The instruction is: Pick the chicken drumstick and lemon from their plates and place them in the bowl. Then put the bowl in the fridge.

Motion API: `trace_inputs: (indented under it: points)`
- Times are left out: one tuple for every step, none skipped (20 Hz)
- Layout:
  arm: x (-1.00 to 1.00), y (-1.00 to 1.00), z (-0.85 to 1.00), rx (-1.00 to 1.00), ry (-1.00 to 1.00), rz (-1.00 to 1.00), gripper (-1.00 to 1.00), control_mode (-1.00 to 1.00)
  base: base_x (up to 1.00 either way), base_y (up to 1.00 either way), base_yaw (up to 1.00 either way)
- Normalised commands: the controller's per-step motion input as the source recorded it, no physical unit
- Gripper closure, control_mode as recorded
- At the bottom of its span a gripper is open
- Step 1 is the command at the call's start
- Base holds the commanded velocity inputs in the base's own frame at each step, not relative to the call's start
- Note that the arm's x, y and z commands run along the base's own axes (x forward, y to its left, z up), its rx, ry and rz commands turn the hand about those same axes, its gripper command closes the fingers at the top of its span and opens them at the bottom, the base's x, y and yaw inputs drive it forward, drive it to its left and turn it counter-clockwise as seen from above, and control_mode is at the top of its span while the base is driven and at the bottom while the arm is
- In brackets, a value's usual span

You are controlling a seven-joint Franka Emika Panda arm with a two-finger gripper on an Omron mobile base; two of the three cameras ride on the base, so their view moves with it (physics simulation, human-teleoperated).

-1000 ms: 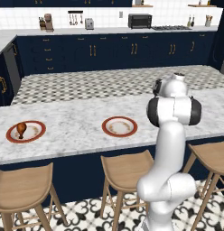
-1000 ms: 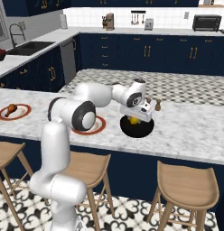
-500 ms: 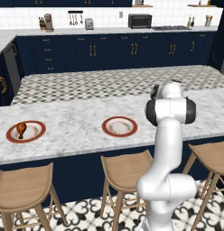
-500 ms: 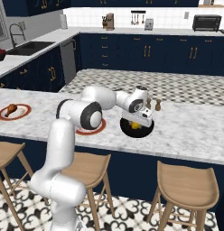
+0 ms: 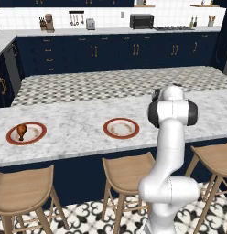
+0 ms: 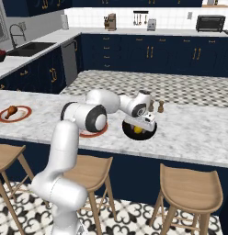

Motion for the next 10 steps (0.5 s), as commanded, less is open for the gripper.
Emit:
trace_inputs:
  points:
    - [-0.07,0.0,0.27,0.0,-0.02,-0.05,-1.0,-1.0,0.0,0.0,0.0]
    - [-0.14,0.0,0.44,0.0,-0.02,-0.05,-1.0,-1.0,0.0,0.0,0.0]
    - [-0.23,0.0,0.49,0.0,-0.04,-0.04,-1.0,-1.0,0.0,0.0,0.0]
    - [-0.36,0.01,0.53,0.0,-0.11,-0.03,-1.0,-1.0,0.0,0.0,0.0]
    - [-0.58,0.06,0.66,0.0,-0.21,-0.03,-1.0,-1.0,0.0,0.0,0.0]
    - [-0.75,0.39,0.67,0.0,-0.23,-0.03,-1.0,-1.0,0.0,0.0,0.0]
    - [-0.74,0.36,0.63,0.0,-0.17,-0.01,-1.0,-1.0,0.0,0.0,0.0]
    - [-0.79,0.35,0.65,0.0,-0.15,-0.01,-1.0,-1.0,0.0,0.0,0.0]
    - [-0.96,0.51,0.66,0.0,-0.17,0.0,-1.0,-1.0,0.0,0.0,0.0]
    - [-1.0,0.8,0.46,0.0,-0.31,0.0,-1.0,-1.0,0.0,0.0,0.0]
